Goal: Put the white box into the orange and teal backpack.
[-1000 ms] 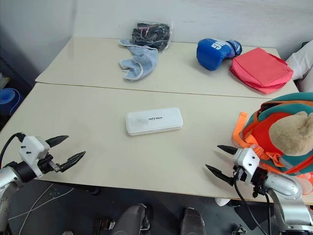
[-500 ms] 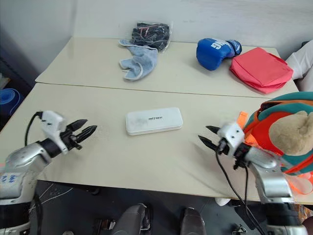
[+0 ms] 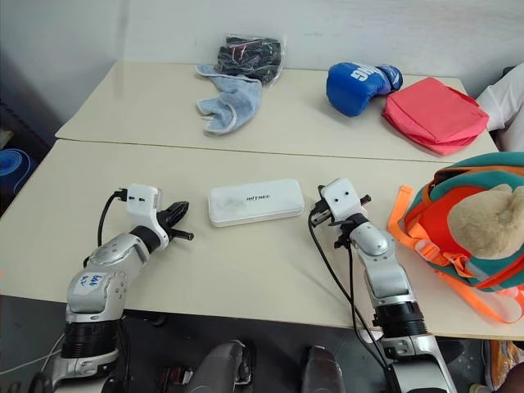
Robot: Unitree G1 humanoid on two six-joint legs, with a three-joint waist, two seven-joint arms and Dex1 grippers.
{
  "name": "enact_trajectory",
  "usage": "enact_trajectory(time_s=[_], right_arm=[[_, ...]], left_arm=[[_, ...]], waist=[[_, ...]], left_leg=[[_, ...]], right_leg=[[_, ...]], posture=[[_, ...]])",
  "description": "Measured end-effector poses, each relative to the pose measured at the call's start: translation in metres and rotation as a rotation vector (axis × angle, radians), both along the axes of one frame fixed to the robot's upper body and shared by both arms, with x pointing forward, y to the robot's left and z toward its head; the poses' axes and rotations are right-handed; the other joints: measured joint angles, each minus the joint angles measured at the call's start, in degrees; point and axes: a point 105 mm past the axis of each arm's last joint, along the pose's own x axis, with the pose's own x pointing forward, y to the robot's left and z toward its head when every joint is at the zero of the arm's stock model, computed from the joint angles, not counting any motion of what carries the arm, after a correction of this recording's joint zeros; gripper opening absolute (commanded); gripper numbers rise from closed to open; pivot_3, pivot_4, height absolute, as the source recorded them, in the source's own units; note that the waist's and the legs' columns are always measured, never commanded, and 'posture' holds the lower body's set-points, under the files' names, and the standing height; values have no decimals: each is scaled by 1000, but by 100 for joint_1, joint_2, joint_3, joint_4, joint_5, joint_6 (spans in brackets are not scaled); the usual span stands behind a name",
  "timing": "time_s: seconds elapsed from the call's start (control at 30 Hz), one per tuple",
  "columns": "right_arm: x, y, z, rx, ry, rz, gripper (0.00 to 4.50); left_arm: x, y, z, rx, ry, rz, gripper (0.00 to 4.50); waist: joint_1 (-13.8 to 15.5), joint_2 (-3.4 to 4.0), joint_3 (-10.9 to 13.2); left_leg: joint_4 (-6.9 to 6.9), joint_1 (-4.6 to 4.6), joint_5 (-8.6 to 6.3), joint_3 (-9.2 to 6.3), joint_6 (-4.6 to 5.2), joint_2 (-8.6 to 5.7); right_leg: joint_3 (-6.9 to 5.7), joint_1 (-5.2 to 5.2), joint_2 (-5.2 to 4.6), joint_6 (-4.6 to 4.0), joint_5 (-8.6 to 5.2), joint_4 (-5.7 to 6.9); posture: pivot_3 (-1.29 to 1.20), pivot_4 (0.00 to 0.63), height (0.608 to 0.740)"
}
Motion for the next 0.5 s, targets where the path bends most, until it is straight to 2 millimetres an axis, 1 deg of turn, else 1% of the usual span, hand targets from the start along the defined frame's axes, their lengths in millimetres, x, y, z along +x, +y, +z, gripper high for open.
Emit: enact_trajectory(time_s=[0.07, 0.17, 0.27, 0.33, 0.4, 0.5], right_arm=[[0, 8, -8, 5, 28, 32, 1], [2, 14, -17, 18, 72, 66, 1], [8, 13, -21, 19, 102, 74, 1], [10, 15, -20, 23, 108, 101, 1], [9, 18, -21, 26, 122, 145, 1], [4, 22, -21, 26, 132, 213, 1]], left_arm=[[0, -4, -3, 11, 14, -11, 33], [0, -10, -6, 8, 24, -24, 33], [1, -14, -2, 24, 17, -51, 33], [2, -18, -1, 51, 18, -95, 33], [3, -21, -1, 80, 24, -139, 33], [3, -21, -3, 85, 38, -161, 33]], waist=[[-4, 0, 0], [-41, 0, 0], [-104, 0, 0], [-112, 0, 0], [-115, 0, 0], [-116, 0, 0]], left_leg=[[1, 0, 1, 6, 1, 0], [7, 0, 1, 10, 2, 3], [6, 2, 2, 10, -1, 10], [4, 1, 3, 10, -5, 12], [5, 1, 3, 11, -9, 19], [4, 1, 4, 11, -13, 24]], right_leg=[[9, -1, 2, 0, 0, -1], [18, -1, 6, 0, 0, 1], [21, -2, 14, 0, 0, 2], [48, -5, 26, 0, 0, 0], [61, -5, 39, 0, 0, -2], [68, -8, 45, 0, 0, -2]], posture=[[0, 150, 740], [0, 150, 740], [0, 150, 740], [0, 150, 740], [0, 150, 740], [0, 150, 740]])
